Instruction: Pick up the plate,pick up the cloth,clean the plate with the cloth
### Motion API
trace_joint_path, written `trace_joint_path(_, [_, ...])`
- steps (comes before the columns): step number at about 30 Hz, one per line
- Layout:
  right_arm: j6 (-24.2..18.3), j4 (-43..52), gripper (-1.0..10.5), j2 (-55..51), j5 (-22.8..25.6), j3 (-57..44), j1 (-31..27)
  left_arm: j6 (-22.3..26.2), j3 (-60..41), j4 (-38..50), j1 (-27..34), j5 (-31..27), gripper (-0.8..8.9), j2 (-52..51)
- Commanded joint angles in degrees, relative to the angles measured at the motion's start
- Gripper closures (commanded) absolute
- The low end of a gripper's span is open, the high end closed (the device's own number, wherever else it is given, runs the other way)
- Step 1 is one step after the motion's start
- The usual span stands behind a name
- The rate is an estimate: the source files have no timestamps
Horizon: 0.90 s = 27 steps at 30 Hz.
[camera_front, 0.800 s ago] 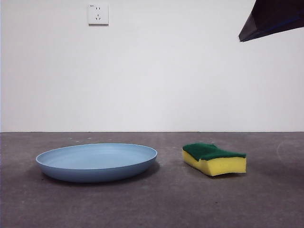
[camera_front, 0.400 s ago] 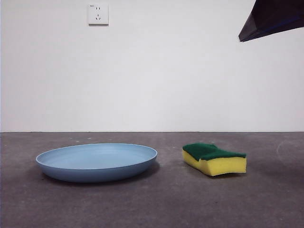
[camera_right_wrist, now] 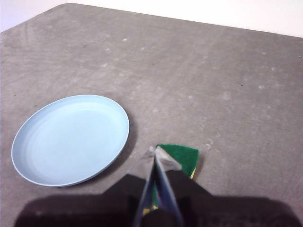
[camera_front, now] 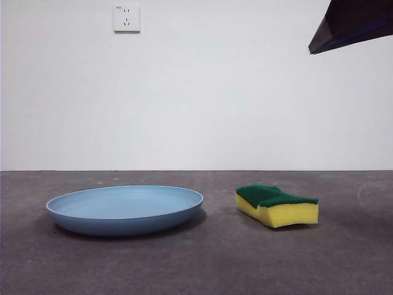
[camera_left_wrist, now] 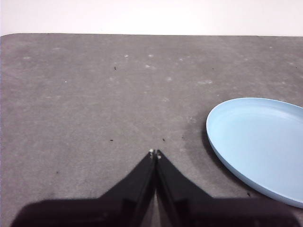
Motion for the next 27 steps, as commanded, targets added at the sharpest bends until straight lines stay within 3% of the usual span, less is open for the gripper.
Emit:
trace_joint_path(1, [-0.07, 0.33, 9.5, -0.09, 0.15, -0.46, 0.07, -0.31, -0.72, 0.15, 0.22, 0.31, 8.17, -0.2])
trace_joint_path(14, [-0.11, -0.87, 9.5, -0.74, 0.13, -0.46, 0.07, -0.31, -0.72, 0.15, 0.22, 0.31, 8.17, -0.2])
trace_joint_path(17, [-3.93, -1.79, 9.5, -3.91, 1.86, -0.48, -0.76, -0.31, -0.72, 0.15, 0.22, 0.31, 8.17, -0.2])
trace_joint_path(19, [-6.78, -1.77, 9.5, -6.95, 1.57, -0.48, -2.95, -0.31, -0.72, 0.15, 0.22, 0.31, 8.17, -0.2])
trace_joint_path(24, [-7.13, -1.77, 9.5, -15.12, 0.74, -1.16, -12.52, -0.31, -0.72, 0.15, 0.22, 0.31, 8.17, -0.2])
trace_joint_path(27, [-7.28, -1.73, 9.5, -19.93, -3.67, -2.21, -20.02, -0.31, -0.72, 0.15, 0.22, 0.31, 8.17, -0.2])
